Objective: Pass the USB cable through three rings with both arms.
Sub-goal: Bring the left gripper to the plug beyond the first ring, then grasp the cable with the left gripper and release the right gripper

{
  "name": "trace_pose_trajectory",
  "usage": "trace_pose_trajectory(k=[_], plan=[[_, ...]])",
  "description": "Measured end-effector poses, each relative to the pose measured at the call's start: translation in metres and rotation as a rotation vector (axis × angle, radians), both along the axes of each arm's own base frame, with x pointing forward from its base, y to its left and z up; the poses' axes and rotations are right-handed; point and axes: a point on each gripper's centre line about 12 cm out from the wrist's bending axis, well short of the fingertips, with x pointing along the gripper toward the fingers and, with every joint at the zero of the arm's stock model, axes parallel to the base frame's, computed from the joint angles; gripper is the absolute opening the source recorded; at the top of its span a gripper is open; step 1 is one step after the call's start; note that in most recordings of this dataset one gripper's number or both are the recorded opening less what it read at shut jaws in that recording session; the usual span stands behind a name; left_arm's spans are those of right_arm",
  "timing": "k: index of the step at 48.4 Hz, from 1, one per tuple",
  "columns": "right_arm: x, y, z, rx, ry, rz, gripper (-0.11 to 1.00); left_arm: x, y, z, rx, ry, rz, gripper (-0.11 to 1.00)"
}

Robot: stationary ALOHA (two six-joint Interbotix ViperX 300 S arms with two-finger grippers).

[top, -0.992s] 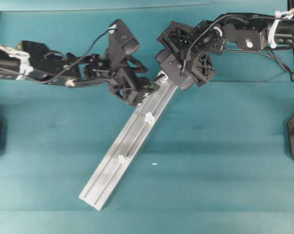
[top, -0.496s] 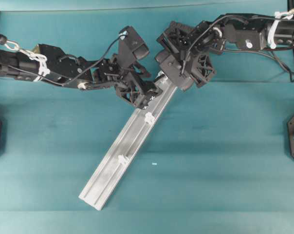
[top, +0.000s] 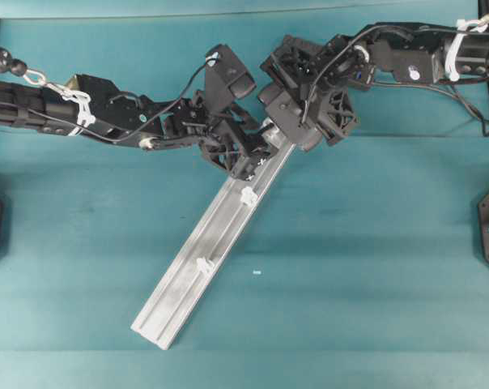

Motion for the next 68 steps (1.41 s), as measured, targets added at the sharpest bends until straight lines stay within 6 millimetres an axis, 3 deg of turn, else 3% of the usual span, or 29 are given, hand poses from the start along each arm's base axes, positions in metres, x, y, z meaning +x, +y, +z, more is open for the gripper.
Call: trace_pose_trajectory(k=[5,14,18,51,56,64,68], plan=[[0.000,0.000,0.000,-0.001,0.001,0.001,0.08,0.000,0.000,0.000,0.000,0.001,0.000,0.71],[0.000,0.000,0.000,-0.001,0.001,0.001,0.08,-0.001,0.000,-0.001,0.009,0.006,-0.007,0.22],[0.000,0.000,0.000,-0.001,0.001,0.001,0.08,-0.001,0.001,-0.001,0.015,0.009,-0.008,0.08],[-0.001,0.002,-0.001,-0.005,-0.008,-0.013,0.10,-0.002,0.002,-0.002,0.023,0.014,-0.014,0.08],[0.000,0.002,-0.001,0.001,-0.012,-0.032,0.27,-0.004,0.001,-0.004,0.016,0.019,-0.010,0.08],[0.001,0.001,-0.001,0.022,-0.022,-0.087,0.74,-0.010,-0.004,-0.007,0.010,0.033,-0.015,0.08],[0.002,-0.001,0.000,0.034,-0.034,-0.134,0.88,-0.013,-0.005,-0.007,0.007,0.035,-0.015,0.08]])
